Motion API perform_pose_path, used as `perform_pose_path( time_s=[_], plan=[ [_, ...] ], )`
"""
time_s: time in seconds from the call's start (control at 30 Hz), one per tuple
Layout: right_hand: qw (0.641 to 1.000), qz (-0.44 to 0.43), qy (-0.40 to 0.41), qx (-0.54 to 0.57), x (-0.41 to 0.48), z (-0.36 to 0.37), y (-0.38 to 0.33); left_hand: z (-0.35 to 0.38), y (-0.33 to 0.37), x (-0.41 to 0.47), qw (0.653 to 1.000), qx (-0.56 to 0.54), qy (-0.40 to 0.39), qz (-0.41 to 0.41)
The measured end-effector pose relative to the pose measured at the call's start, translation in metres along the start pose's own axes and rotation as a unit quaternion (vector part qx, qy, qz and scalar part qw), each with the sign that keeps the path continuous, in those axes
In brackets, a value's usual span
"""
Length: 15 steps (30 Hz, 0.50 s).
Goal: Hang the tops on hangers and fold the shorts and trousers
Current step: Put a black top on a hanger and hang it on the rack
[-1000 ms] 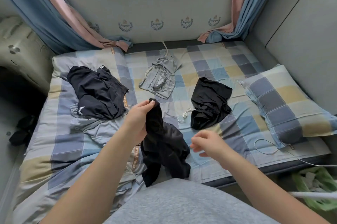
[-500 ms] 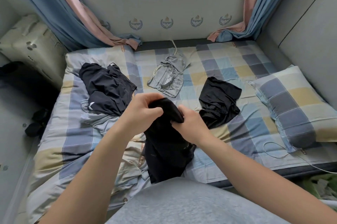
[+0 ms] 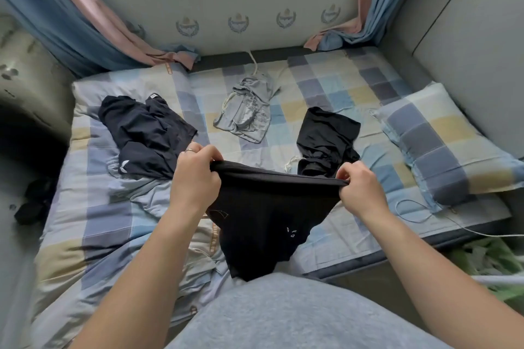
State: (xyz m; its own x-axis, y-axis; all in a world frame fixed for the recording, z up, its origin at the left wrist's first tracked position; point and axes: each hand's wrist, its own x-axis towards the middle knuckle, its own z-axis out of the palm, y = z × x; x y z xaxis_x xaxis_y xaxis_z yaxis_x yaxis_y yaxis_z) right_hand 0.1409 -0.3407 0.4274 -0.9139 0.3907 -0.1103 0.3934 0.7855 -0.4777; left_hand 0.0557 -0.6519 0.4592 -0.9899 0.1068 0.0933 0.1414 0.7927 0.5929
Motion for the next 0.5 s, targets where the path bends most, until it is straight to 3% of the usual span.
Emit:
perform_pose_path(
  time_s=[0.1, 0.2, 0.27, 0.37, 0.5],
  plan=[
    [0.990, 0.014, -0.015, 0.138, -0.013, -0.020, 0.006, 0.021, 0.000, 0.008, 0.993, 0.044, -0.111, -0.003],
    [0.973, 0.062, -0.038, 0.220, -0.034, -0.038, 0.013, 0.041, 0.005, 0.018, 0.980, 0.010, -0.196, 0.022],
    [0.952, 0.098, -0.065, 0.284, -0.053, -0.051, 0.018, 0.054, 0.014, 0.026, 0.963, -0.067, -0.262, 0.014],
    [0.899, 0.150, -0.083, 0.403, -0.085, -0.070, 0.031, 0.070, 0.038, 0.028, 0.901, -0.250, -0.351, -0.048],
    [0.870, 0.169, -0.077, 0.456, -0.130, -0.092, 0.051, 0.096, 0.082, 0.018, 0.864, -0.286, -0.414, -0.005]
  ],
)
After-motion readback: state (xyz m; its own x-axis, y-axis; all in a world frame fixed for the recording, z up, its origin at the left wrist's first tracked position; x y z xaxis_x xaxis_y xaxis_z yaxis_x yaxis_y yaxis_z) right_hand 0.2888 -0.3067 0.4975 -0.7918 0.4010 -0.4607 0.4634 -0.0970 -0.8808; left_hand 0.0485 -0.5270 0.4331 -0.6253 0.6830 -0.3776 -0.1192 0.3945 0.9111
